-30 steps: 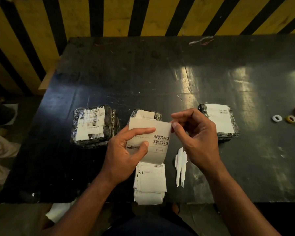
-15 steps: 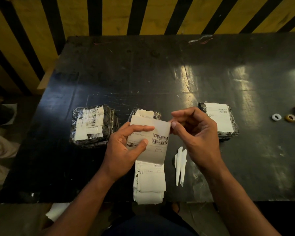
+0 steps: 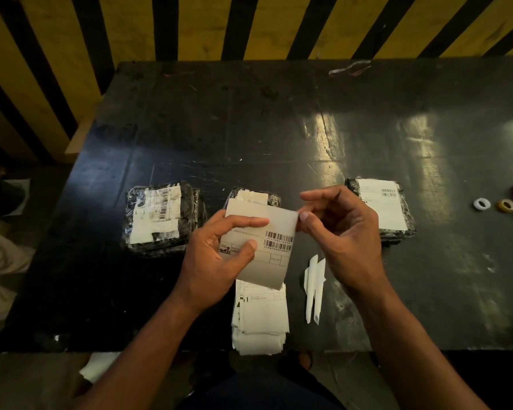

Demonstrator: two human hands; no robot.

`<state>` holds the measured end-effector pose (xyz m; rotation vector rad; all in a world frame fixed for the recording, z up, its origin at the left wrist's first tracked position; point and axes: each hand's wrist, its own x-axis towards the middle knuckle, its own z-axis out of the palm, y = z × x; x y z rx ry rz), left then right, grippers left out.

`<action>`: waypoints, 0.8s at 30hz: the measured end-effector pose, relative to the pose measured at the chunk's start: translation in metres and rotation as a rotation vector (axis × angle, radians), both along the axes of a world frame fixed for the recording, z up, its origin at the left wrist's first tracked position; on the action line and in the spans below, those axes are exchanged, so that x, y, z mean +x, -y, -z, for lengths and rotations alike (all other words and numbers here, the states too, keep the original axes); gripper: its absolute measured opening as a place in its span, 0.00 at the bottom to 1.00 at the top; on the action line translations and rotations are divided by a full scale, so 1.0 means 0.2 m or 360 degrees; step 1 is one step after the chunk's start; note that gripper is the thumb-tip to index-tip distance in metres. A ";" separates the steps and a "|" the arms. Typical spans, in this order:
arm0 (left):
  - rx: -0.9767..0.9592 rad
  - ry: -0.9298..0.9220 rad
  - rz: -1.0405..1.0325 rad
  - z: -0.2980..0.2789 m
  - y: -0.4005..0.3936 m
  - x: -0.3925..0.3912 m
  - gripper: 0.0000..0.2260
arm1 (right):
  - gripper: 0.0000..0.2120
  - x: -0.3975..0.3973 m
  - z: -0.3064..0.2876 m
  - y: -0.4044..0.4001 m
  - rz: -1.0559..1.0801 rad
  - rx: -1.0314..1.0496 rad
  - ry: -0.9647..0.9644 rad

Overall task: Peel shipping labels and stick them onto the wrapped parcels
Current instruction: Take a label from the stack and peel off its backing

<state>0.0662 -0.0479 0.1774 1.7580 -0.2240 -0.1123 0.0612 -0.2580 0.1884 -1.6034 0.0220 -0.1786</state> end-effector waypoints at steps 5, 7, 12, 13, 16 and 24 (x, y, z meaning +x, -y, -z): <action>0.0025 0.0022 0.0012 0.00 -0.01 0.00 0.17 | 0.09 0.00 0.01 0.00 -0.0008 0.0007 0.0004; 0.0031 0.0019 0.0014 0.00 -0.01 0.00 0.19 | 0.09 0.00 0.01 0.00 -0.0018 0.0016 0.0011; 0.0002 0.0043 0.0029 0.01 0.00 0.00 0.17 | 0.10 0.00 0.01 0.00 -0.0032 0.0105 0.0013; 0.0005 0.0050 0.0036 0.01 0.00 0.00 0.17 | 0.10 0.00 0.01 0.00 -0.0039 0.0133 0.0007; 0.0061 0.0110 0.0017 0.03 0.00 0.01 0.16 | 0.10 0.00 0.01 0.00 -0.0051 0.0200 -0.0009; 0.0399 0.0543 -0.0143 -0.04 0.11 -0.01 0.14 | 0.11 -0.01 0.02 -0.04 -0.0013 0.0166 0.0046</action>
